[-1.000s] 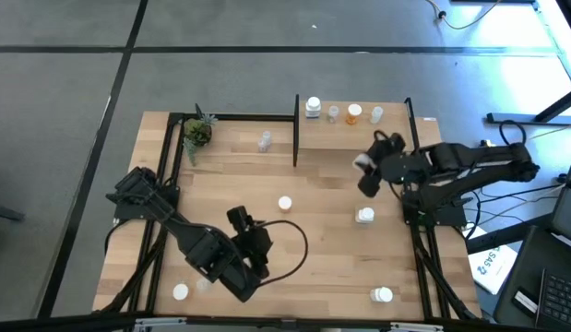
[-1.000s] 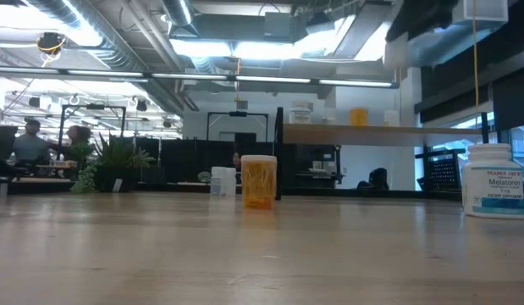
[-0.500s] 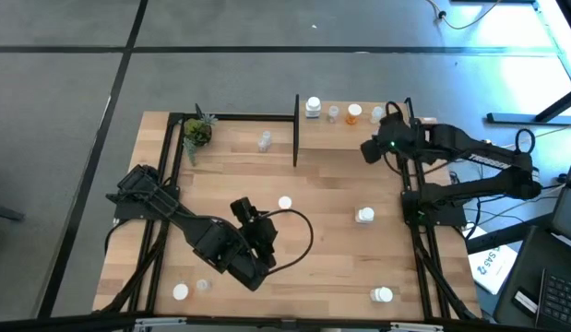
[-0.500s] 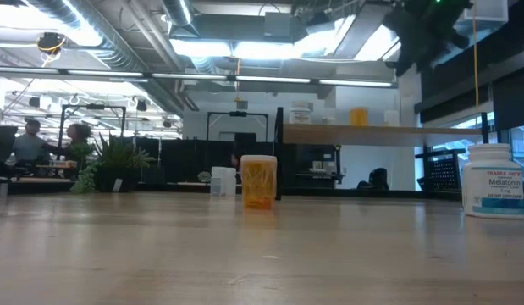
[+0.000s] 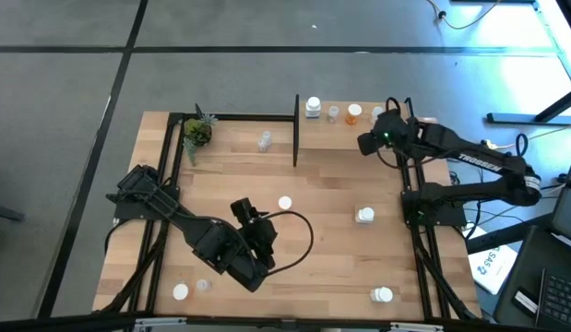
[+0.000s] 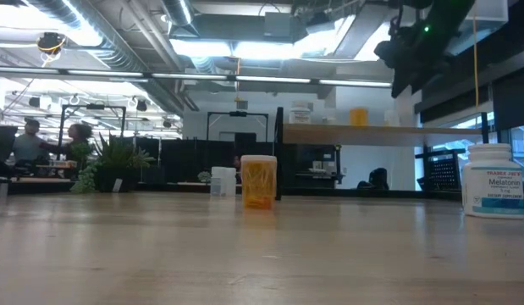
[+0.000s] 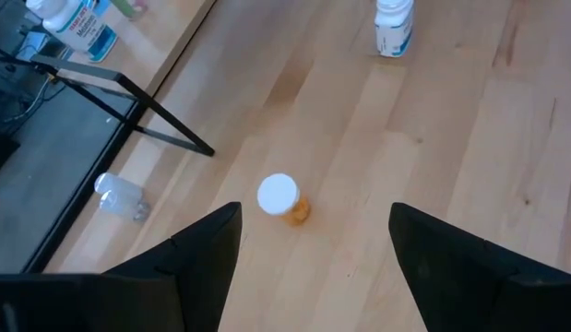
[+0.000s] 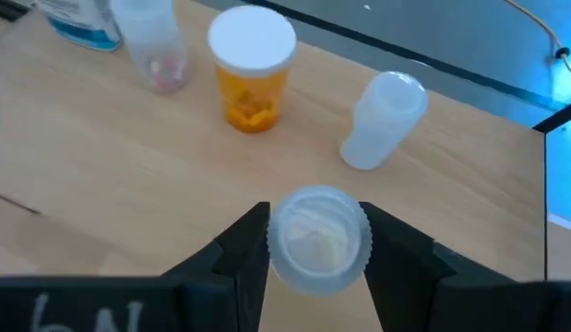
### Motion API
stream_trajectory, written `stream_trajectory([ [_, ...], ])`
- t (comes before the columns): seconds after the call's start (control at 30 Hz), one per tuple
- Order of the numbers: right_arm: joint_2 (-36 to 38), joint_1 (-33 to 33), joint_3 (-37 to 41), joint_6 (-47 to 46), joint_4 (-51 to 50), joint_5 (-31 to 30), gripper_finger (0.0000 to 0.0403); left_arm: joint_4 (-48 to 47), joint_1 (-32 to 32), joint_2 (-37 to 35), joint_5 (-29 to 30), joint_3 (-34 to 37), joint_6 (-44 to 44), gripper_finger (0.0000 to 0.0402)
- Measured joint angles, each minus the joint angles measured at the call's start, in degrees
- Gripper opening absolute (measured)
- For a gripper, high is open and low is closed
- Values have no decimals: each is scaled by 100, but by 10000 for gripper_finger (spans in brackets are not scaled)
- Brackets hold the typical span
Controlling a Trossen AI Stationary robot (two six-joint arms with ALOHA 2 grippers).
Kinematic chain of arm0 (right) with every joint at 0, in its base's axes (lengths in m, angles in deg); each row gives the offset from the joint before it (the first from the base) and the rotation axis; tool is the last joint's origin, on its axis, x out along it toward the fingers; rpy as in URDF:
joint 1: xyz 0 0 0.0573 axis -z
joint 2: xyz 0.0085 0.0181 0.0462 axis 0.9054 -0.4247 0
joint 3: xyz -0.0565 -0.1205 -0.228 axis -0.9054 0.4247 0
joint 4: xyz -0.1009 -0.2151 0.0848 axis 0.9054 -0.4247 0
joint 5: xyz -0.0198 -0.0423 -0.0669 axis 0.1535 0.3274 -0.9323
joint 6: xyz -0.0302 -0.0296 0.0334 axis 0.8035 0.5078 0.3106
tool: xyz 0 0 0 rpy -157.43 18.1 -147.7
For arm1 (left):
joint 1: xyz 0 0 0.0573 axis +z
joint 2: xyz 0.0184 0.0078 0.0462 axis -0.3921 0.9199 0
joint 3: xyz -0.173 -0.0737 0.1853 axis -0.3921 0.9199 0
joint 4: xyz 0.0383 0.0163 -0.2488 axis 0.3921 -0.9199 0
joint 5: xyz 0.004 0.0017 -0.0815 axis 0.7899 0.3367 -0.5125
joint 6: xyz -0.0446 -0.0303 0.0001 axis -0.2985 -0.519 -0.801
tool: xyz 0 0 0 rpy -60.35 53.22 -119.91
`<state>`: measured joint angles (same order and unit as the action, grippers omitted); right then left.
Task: Pick and place medicine bottles onto shelf by color
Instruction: Put the bottom yellow transparent pill bottle on the shelf aligned with the other yellow transparent pill bottle
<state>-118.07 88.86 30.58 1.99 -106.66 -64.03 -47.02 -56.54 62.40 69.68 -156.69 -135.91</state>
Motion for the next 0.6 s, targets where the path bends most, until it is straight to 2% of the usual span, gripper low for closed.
stream_trajectory([
  [0.27, -5, 288, 489, 112, 514, -12, 152, 0, 2, 0, 0, 2, -2, 270],
  [0.6, -12, 525, 604, 259, 886, -16, 152, 0, 2, 0, 0, 2, -2, 270],
])
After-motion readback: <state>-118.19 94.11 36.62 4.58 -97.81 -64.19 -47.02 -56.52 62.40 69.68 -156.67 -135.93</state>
